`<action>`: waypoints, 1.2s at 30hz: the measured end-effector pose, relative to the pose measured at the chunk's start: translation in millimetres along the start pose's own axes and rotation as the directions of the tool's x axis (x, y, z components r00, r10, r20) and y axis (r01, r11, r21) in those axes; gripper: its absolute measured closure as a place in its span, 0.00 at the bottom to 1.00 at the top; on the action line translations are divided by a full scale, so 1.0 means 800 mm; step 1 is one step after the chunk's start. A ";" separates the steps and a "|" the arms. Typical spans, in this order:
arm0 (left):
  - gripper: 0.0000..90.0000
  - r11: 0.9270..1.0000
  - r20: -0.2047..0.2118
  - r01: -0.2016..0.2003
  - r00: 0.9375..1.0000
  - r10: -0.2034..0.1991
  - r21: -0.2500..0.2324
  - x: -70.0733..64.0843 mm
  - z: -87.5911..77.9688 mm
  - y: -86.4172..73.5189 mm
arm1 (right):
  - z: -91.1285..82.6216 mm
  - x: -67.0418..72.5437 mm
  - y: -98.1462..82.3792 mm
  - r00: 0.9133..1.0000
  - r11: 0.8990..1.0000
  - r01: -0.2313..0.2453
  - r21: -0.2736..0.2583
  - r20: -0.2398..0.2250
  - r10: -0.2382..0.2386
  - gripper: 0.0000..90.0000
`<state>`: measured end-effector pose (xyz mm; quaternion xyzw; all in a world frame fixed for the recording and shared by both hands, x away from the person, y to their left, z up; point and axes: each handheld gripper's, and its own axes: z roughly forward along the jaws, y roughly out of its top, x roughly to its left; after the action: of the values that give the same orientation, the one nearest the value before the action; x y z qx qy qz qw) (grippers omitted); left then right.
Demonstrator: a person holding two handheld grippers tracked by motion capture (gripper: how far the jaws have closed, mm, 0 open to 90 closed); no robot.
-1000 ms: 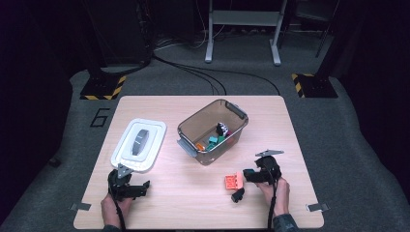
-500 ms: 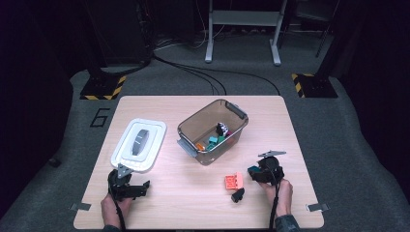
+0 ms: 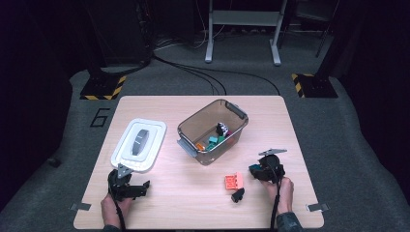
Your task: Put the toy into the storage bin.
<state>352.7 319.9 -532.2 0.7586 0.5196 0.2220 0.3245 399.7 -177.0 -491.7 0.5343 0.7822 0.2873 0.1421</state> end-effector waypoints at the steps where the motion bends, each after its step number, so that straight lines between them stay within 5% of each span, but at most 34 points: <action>1: 0.01 1.000 0.000 0.000 1.000 0.000 0.001 0.000 0.000 0.000 | -0.002 -0.001 0.002 1.000 1.000 -0.002 -0.011 -0.006 0.002 0.65; 36: 0.01 1.000 0.000 0.000 1.000 0.000 0.000 0.000 0.000 0.000 | -0.041 -0.021 0.077 1.000 0.993 -0.001 -0.116 -0.017 -0.001 0.65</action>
<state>352.7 319.9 -532.2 0.7586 0.5196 0.2219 0.3245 435.6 -186.0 -430.4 0.5226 0.7654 0.3367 0.1663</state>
